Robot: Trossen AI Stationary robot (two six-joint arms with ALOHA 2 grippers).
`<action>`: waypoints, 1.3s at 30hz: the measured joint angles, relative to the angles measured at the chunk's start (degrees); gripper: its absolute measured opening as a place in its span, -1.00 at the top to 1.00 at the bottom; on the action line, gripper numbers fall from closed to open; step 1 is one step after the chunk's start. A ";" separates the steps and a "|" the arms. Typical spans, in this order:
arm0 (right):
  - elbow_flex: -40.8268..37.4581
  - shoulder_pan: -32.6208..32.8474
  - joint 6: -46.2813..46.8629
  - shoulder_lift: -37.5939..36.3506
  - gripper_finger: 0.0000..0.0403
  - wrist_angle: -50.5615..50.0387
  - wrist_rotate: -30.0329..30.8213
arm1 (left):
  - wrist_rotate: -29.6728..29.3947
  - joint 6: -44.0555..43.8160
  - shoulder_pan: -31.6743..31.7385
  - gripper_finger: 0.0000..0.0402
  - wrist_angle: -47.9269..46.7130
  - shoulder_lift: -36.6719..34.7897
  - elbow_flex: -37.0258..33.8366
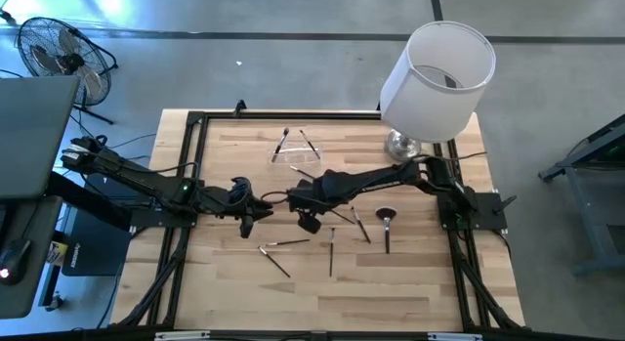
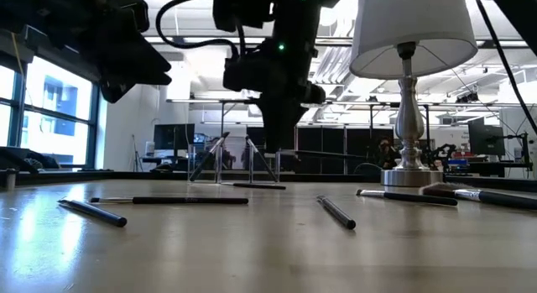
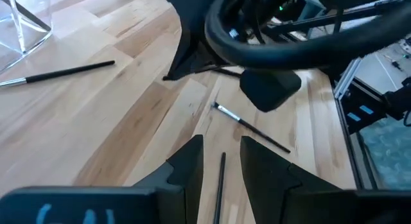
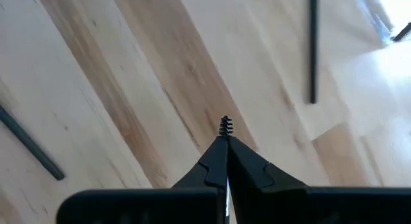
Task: Put items in baskets/containers
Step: Put the lash brush into the transparent organizer
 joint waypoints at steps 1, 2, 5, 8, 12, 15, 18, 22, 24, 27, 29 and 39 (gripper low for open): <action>0.00 0.00 -0.05 -0.19 1.00 -0.03 0.21 | -0.02 -0.07 0.00 0.50 0.20 0.00 0.00; 0.00 0.00 -0.14 -0.77 1.00 -0.35 0.29 | -0.02 -0.07 0.00 0.50 0.73 0.00 0.00; 0.07 -0.04 -0.18 -1.98 1.00 -0.78 0.16 | -0.07 -0.07 0.00 0.50 2.20 0.01 0.00; -2.00 0.06 -0.38 -3.52 1.00 1.04 -0.49 | -0.10 -0.09 0.00 0.50 2.53 0.02 0.00; -11.88 0.57 2.26 -10.51 1.00 9.63 -3.76 | -0.44 -0.09 0.00 0.50 2.75 0.02 -0.02; -21.45 1.21 5.19 -18.25 1.00 17.36 -4.42 | -0.60 0.64 0.00 0.50 5.10 0.06 -0.01; -31.14 1.86 6.82 -27.57 1.00 30.67 -3.91 | -0.84 5.18 0.00 0.50 9.93 1.47 0.00; -44.33 2.78 5.19 -37.60 1.00 55.20 -2.84 | -2.70 15.51 0.00 0.50 19.08 5.35 0.07; -50.04 3.36 3.14 -40.86 1.00 68.63 -1.91 | -2.81 19.93 0.00 0.50 23.41 8.00 0.50; -56.46 4.57 -3.18 -42.91 1.00 86.87 -1.71 | -3.43 24.28 0.00 0.50 29.25 12.84 2.47; -59.37 5.54 -7.94 -42.82 1.00 95.62 -1.49 | -4.17 25.83 0.02 0.50 32.20 15.98 4.51; -61.09 6.52 -15.76 -42.67 1.00 100.81 -1.35 | -5.65 28.69 2.40 0.49 32.18 28.37 16.36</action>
